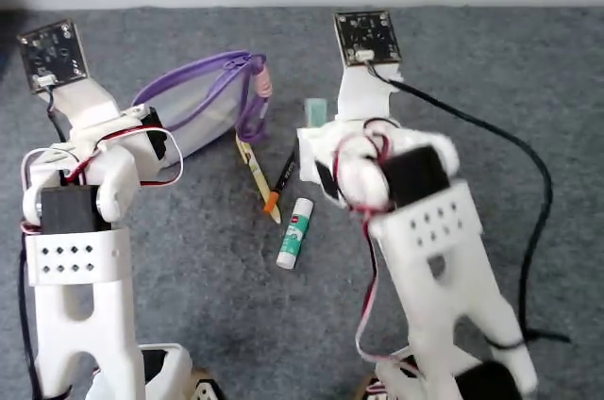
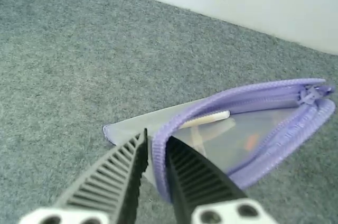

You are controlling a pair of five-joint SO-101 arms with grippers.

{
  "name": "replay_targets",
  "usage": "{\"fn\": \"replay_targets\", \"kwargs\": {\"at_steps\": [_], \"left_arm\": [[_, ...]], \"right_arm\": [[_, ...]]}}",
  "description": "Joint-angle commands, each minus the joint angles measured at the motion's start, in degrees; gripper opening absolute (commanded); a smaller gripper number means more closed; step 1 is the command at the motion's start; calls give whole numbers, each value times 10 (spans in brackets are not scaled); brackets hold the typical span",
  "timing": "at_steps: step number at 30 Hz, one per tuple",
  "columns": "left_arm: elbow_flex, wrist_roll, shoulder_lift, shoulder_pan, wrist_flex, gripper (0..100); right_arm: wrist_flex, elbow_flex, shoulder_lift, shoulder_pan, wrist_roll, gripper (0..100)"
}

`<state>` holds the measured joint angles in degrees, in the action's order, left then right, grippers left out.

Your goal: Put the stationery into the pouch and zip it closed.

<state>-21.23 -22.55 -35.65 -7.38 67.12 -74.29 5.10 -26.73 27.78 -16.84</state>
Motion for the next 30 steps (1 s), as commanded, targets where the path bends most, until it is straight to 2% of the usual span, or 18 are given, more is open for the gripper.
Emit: {"fn": "replay_targets", "kwargs": {"at_steps": [1, 7, 12, 22, 28, 30], "left_arm": [[15, 7, -9, -1, -17, 12], [15, 7, -9, -1, -17, 12], [15, 7, -9, -1, -17, 12], [15, 6, -9, -1, -17, 12], [15, 6, -9, -1, -17, 12], [15, 6, -9, -1, -17, 12]], "right_arm": [[157, 58, -79, 29, 4, 8], [391, 144, -117, 74, 4, 8], [532, 169, -102, 104, 5, 8], [647, 170, 5, 144, 5, 8], [647, 170, 51, 156, 9, 13], [647, 170, 65, 156, 33, 52]]}}
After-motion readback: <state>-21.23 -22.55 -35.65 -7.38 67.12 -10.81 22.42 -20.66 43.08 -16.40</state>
